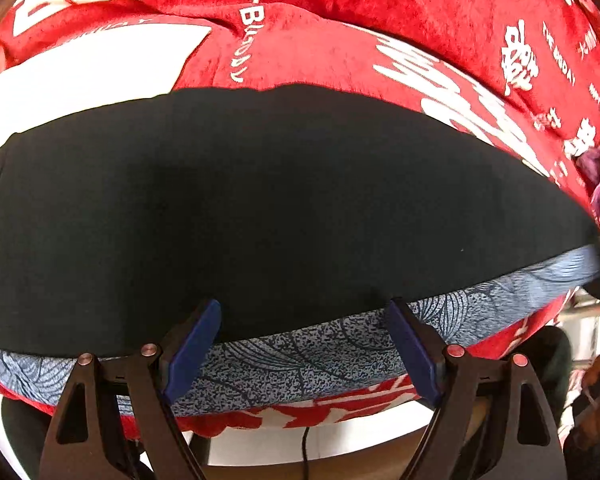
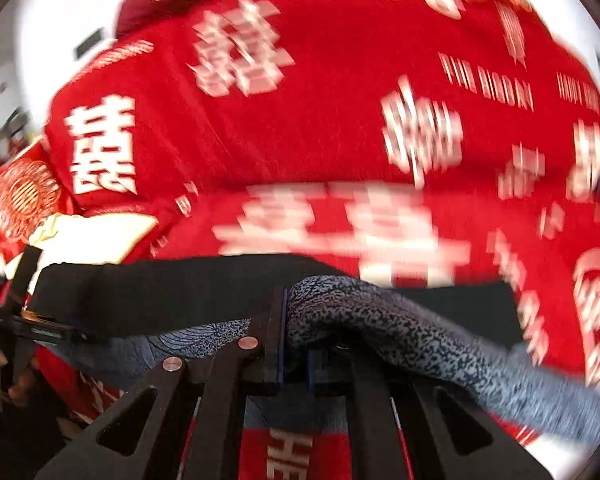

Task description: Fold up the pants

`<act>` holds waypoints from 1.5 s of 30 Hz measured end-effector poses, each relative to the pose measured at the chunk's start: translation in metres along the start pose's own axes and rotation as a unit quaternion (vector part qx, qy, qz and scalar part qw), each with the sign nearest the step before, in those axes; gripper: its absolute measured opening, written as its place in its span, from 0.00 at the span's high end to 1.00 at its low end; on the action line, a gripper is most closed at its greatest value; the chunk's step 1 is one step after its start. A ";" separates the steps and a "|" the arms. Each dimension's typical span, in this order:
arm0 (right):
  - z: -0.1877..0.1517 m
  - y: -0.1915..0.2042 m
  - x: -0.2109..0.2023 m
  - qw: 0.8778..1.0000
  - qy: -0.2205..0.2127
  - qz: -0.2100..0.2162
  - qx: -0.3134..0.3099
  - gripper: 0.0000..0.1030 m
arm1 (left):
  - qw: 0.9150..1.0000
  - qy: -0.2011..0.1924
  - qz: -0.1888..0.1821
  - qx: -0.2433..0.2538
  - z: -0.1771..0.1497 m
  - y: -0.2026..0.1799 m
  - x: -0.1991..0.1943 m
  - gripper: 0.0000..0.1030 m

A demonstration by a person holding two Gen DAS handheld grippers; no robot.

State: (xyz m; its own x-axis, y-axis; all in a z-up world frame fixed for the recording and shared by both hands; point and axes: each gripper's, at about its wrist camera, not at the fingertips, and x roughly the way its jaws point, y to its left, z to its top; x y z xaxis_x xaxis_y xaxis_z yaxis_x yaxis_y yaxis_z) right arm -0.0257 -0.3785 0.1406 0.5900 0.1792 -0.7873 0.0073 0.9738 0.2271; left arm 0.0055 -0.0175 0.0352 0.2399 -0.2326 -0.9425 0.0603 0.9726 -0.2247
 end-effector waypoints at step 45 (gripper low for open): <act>-0.047 -0.207 -0.021 0.964 0.055 0.091 0.243 0.96 | 0.975 0.030 -0.018 0.219 0.034 -0.227 0.053 0.03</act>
State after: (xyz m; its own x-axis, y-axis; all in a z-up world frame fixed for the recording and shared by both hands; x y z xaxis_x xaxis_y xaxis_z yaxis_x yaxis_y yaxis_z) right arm -0.0770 -0.5774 0.0830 0.5289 0.3810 -0.7584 0.3041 0.7491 0.5885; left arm 0.0373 -0.2509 0.0442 0.1728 -0.2536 -0.9518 0.4789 0.8660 -0.1438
